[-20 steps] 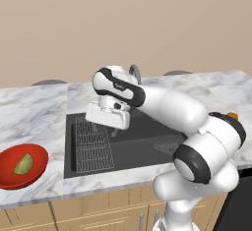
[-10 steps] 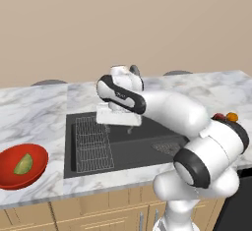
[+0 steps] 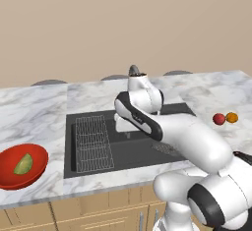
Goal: There is a mixed pile of frozen fruits and vegetables on the counter. Locate all the frozen vegetables and place the items in a bowl on the counter. Take all the frozen fruits and defrost them in a running sink.
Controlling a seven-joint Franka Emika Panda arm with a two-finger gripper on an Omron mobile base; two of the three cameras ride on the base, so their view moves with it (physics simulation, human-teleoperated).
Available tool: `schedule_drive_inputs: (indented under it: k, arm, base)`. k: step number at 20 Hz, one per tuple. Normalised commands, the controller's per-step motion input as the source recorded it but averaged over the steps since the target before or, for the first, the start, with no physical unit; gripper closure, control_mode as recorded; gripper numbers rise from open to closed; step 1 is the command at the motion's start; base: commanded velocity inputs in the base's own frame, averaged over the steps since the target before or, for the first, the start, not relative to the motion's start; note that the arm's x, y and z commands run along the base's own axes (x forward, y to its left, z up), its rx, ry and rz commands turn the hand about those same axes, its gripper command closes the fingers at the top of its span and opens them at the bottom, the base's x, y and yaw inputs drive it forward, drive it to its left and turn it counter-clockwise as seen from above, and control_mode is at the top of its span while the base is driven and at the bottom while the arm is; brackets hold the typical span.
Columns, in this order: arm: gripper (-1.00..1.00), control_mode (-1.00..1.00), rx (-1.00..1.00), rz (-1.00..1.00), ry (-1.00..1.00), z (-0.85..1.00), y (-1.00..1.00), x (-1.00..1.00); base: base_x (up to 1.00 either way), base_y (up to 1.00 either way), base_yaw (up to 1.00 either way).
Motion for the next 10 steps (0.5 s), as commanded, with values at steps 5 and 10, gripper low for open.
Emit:
schedule_drive_inputs:
  k: [5,10]
  arm:
    - [-1.0,-1.0,0.0,0.25,-0.01,-0.02,-0.64,0.42]
    - [-1.0,-1.0,0.0,0.24,0.0,0.0,-0.57,0.46]
  base:
    - [0.0,0.0,0.0]
    - [0.0,0.0,0.0]
